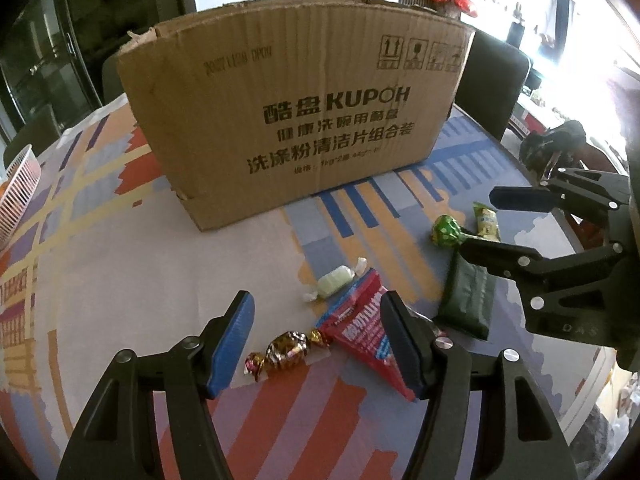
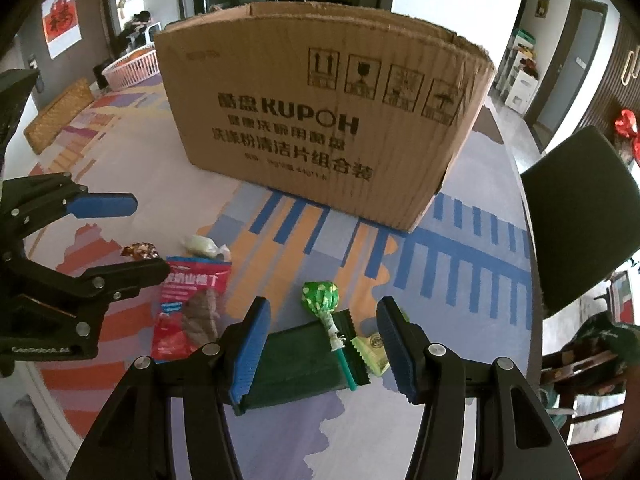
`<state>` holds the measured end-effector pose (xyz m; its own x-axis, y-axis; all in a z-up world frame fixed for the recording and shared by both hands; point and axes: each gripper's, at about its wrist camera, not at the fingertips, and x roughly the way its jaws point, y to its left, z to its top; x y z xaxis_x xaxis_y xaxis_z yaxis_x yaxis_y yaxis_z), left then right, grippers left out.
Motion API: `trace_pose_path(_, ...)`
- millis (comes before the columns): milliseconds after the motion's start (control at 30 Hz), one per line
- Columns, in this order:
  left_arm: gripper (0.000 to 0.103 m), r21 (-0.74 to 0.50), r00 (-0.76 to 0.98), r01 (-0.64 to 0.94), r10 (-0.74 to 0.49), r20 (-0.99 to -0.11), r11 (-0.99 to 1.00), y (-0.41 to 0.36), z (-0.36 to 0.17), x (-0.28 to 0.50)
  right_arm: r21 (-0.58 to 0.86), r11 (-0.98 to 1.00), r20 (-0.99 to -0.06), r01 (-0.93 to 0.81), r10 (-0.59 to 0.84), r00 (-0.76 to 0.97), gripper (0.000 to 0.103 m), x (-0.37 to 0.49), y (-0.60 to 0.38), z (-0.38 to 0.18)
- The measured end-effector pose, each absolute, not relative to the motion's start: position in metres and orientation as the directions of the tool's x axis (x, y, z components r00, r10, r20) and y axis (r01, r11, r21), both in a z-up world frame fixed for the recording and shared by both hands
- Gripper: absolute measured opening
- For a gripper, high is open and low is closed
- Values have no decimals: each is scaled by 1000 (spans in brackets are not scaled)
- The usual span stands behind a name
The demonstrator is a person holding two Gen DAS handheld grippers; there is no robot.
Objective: Organize snacks
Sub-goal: 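Move both open tools back to the snacks beside the box, then grasp the white wrapped candy with the left tool while the right tool grasps the green lollipop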
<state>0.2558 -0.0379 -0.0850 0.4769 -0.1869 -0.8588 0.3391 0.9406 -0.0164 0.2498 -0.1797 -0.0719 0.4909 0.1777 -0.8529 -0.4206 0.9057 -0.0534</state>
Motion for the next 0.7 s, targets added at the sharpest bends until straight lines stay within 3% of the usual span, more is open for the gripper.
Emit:
trace_pose_path(400,51,-29,441,348,-191,-877,937,-42,-104,277,-52,907,-866,-419,168,471,55,264,-180,-83)
trace_pose_path(700,35,-69,414,352,-221,-883,933,-45,-113,284,-26,899,-875,-437,191,445,42,271,-180,-93)
